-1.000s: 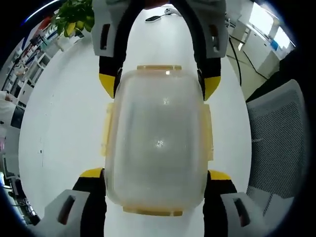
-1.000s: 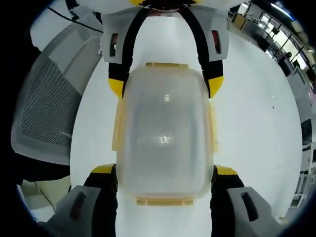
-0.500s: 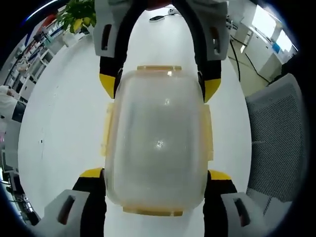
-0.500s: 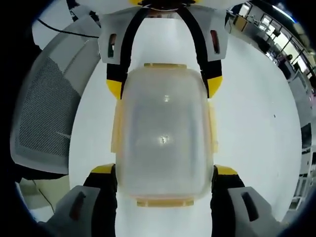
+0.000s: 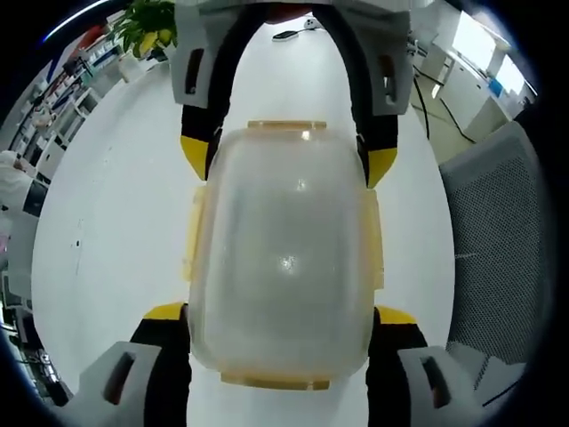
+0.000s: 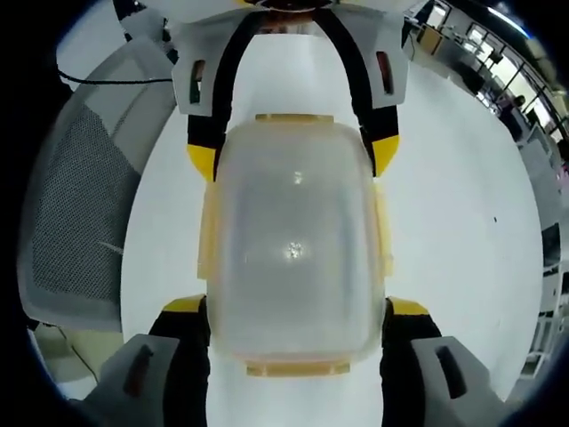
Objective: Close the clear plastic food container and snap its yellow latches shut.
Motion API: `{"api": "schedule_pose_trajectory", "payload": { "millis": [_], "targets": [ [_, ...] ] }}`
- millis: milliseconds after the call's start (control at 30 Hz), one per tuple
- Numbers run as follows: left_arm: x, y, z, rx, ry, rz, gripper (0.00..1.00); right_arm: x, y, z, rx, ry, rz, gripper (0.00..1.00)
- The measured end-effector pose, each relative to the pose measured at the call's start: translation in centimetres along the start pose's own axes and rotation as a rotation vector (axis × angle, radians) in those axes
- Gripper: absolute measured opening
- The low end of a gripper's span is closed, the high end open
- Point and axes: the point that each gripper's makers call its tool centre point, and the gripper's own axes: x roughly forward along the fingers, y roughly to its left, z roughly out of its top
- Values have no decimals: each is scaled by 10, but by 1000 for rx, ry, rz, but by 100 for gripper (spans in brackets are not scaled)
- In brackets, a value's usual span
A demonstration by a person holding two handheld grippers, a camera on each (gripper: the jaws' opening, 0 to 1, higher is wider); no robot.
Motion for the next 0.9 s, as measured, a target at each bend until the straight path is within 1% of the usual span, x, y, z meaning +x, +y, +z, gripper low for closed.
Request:
{"api": "schedule_pose_trajectory", "payload": {
  "millis": [233,400,700,900],
  "targets": [
    [-3,7,-8,6,-4,-3,79,4,-6,8,16,21,-10,77],
    [-5,12,-12,11,-13,-6,79,5,-10,13,26,18,-16,77],
    [-6,21,-18,28,-19,-14,79,8,-18,19,46,21,-22,78],
    [-6,27,-19,31,-19,-13,79,9,-24,21,51,36,-18,78]
  ]
}}
